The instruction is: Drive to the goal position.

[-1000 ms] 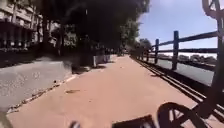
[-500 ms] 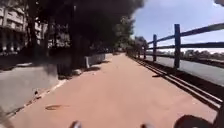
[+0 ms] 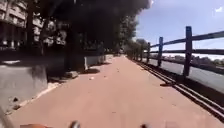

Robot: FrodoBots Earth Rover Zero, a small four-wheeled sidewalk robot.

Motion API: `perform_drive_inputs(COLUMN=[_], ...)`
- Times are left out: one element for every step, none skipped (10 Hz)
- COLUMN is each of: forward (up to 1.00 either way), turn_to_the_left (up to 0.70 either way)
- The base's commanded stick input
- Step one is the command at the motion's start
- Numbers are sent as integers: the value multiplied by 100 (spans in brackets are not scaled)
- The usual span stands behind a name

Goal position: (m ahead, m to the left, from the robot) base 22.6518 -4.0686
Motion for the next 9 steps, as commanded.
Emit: perform_drive_inputs(forward=[85, 85, 85, 85, 85, 85, 85, 85, 85], turn_to_the_left=[-34, -17, 0, 0, 0, 0, 0, 0, 0])
